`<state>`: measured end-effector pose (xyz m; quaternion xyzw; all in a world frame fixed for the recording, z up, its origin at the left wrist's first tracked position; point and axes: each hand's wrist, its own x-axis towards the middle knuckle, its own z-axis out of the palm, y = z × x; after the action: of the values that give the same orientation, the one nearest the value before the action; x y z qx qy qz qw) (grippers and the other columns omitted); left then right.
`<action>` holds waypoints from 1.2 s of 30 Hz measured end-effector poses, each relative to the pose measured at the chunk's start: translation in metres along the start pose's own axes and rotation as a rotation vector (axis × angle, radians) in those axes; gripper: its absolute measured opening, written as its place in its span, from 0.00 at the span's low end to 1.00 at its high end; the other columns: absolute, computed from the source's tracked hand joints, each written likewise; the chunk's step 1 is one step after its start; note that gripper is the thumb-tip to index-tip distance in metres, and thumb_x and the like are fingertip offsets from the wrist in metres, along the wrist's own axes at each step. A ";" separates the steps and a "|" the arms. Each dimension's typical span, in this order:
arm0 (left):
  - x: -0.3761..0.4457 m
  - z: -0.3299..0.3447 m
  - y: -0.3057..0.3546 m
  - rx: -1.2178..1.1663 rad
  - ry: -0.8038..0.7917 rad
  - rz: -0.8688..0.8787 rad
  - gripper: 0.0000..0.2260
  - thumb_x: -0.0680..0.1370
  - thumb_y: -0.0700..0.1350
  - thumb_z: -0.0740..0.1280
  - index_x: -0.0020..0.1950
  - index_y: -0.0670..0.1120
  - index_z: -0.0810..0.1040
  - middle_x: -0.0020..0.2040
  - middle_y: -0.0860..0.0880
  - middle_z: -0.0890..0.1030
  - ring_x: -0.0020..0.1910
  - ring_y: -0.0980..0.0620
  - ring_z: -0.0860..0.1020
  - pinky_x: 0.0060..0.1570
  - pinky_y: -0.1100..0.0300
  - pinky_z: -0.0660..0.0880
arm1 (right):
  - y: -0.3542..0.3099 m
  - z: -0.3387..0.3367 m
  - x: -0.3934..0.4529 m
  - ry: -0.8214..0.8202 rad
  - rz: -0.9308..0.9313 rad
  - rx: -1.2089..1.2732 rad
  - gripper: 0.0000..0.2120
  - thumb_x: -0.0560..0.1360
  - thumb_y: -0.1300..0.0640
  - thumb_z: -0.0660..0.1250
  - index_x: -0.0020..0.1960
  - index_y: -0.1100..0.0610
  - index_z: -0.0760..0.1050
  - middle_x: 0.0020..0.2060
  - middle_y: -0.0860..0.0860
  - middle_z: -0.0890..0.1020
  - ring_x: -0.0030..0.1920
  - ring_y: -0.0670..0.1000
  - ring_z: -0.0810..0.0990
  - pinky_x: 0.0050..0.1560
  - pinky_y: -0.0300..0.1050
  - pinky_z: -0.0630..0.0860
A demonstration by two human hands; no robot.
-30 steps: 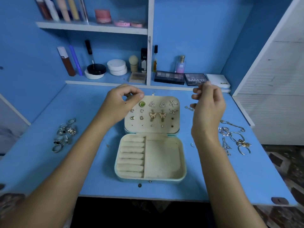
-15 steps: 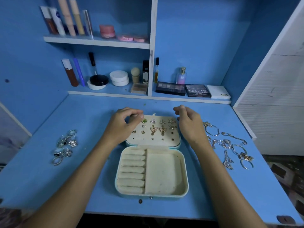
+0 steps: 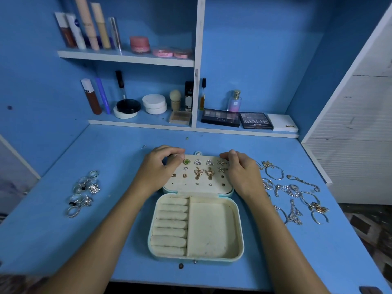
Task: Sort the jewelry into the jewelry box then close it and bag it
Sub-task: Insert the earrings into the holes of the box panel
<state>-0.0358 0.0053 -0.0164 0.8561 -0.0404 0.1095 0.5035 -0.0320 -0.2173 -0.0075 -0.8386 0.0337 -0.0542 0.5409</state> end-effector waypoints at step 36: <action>0.018 -0.047 -0.031 0.382 0.111 -0.090 0.08 0.74 0.47 0.76 0.52 0.47 0.86 0.49 0.51 0.80 0.47 0.51 0.80 0.50 0.59 0.74 | 0.002 0.002 0.002 0.017 0.011 -0.032 0.21 0.84 0.48 0.52 0.58 0.54 0.82 0.56 0.52 0.81 0.57 0.51 0.78 0.62 0.49 0.73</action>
<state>-0.0192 0.0620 -0.0165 0.9296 0.0475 0.1396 0.3378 -0.0299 -0.2163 -0.0106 -0.8464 0.0440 -0.0578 0.5276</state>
